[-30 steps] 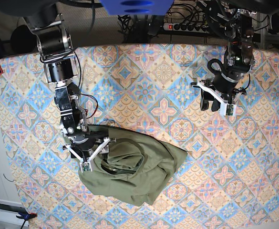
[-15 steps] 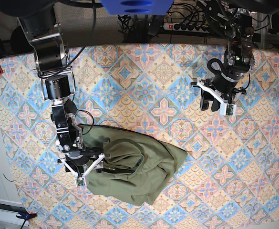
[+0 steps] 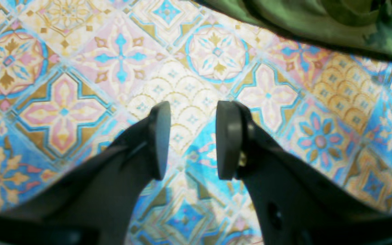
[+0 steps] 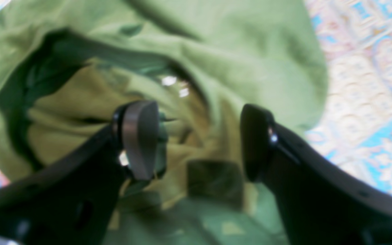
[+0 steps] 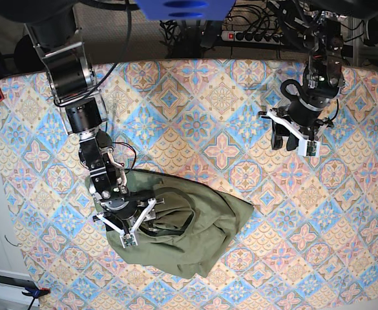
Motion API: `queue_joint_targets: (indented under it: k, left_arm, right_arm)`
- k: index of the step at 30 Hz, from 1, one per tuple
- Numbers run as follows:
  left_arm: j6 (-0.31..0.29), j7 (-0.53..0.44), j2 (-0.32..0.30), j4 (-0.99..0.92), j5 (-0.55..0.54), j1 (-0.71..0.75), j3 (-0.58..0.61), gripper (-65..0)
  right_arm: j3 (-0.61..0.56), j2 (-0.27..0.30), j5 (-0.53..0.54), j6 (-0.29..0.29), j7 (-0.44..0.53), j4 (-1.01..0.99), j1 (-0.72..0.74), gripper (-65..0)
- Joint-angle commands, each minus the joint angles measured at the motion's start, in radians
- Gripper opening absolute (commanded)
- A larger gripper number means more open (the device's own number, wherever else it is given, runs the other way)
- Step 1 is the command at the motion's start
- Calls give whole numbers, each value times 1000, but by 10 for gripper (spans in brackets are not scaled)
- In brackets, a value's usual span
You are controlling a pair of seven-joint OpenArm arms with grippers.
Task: Layout the t-shirt on the table in an organized manner, then fold the t-shirt properly
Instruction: 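Grasp the green t-shirt fabric with the right gripper, then drag the held shirt away from the left gripper with the right gripper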
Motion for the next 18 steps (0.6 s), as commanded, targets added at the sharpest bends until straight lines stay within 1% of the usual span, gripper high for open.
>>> queue_joint_targets:
  k: [1,5,6,7,10,12,14,16,18]
  left_arm:
    - [-1,-22,-10,19,-3,-5,-5,-426]
    - [-1,-22,3,19,-1,-5,-2,-426]
    - [-1,-22,3,19,0,-5,-2,-426]
    - [-1,-22,3,19,0,-5,-2,-426]
    - [-1,-22,3,19,-1,-8,-2,-426]
    - [-1,-22,3,19,0,-9,-3,-426]
    - [-1,-22,3,19,0,-9,-5,-426]
    - [-1,-24,3,19,0,-9,-5,-426]
    - [-1,-24,3,19,-3,-11,-5,-426]
  right_arm:
    - [6,2,-3,-2,22,6,33,-362]
    - [7,2,2,-2,20,4,31,-589]
    - [7,2,2,-2,17,7,31,-633]
    - [7,6,3,-2,13,9,30,-650]
    - [9,15,3,-2,-1,47,16,-640]
    - [37,43,3,-2,-15,123,-30,-641]
    - [98,49,3,-2,-35,221,-79,-641]
    - [184,49,3,-2,-85,327,-142,-641]
    - [233,49,5,9,-135,402,-188,-641]
